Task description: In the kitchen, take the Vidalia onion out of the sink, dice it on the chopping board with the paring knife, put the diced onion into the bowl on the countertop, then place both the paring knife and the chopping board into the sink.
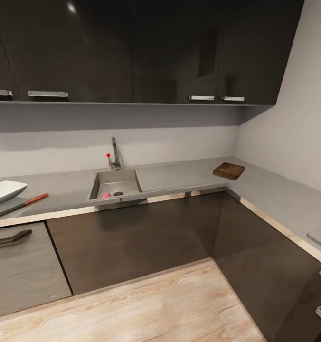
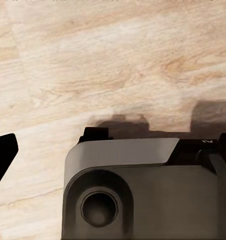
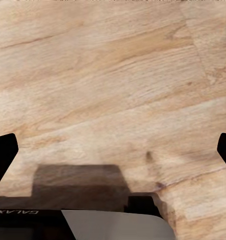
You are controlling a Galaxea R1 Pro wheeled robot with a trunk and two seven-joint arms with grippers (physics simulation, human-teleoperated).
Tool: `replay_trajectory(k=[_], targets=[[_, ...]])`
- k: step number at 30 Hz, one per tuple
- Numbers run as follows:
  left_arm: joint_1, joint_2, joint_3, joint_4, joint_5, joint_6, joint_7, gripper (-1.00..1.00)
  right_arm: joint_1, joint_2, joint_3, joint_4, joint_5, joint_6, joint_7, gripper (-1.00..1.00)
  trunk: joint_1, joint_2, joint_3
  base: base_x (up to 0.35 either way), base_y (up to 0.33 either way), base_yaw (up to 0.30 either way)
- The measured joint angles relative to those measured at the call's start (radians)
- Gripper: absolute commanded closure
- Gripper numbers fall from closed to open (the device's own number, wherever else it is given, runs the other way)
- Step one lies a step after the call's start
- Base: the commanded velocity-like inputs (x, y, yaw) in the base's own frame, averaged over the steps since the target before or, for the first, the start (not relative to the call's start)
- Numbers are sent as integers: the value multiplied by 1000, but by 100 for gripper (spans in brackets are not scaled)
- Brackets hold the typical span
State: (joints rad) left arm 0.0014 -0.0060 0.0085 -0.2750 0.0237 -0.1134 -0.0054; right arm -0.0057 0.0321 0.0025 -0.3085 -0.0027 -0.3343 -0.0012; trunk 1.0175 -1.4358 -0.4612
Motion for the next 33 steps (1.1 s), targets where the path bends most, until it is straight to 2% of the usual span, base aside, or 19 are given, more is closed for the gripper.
replay_trajectory(k=[33], targets=[[0, 0, 0, 1, 0, 0, 1, -100, 0, 0, 0, 0, 0, 0, 0, -100, -127, 231, 103, 0, 0, 0]])
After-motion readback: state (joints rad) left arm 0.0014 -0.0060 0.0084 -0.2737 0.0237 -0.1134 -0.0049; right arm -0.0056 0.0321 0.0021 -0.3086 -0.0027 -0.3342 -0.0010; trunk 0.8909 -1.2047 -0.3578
